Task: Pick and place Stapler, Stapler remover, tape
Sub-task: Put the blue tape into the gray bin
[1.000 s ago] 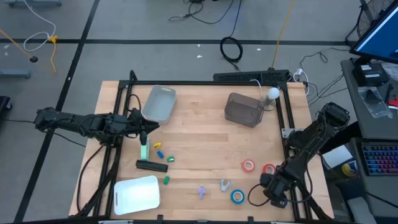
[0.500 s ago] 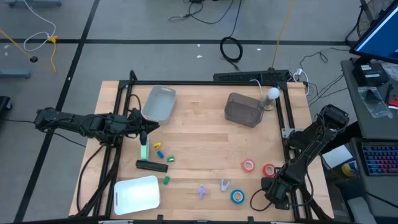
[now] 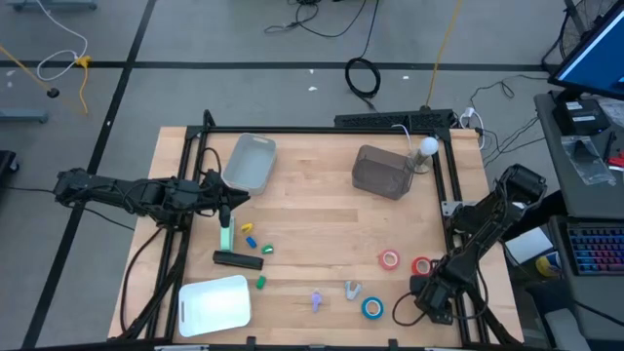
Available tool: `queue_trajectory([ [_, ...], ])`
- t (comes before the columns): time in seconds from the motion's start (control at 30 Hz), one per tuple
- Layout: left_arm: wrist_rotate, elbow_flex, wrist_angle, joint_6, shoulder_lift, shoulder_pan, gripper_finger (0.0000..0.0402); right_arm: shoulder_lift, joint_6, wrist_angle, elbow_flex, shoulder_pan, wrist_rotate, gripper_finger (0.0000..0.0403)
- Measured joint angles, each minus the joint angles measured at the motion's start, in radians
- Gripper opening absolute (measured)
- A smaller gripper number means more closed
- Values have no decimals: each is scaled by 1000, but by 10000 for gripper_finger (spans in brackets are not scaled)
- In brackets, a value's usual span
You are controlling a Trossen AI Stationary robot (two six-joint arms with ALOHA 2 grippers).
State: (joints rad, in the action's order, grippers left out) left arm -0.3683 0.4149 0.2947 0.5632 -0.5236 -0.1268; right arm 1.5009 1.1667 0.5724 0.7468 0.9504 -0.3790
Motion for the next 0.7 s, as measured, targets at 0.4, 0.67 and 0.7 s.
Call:
queue_trajectory([
  [0.4, 0, 0, 0, 3, 0, 0, 79, -7, -1, -14, -6, 0, -29, 52],
  [0.67, 0, 0, -1, -4, 0, 0, 79, -7, 2, -50, -6, 0, -95, 32],
  [0.7, 0, 0, -2, -4, 0, 0, 79, -7, 12, -60, -6, 0, -97, 32],
])
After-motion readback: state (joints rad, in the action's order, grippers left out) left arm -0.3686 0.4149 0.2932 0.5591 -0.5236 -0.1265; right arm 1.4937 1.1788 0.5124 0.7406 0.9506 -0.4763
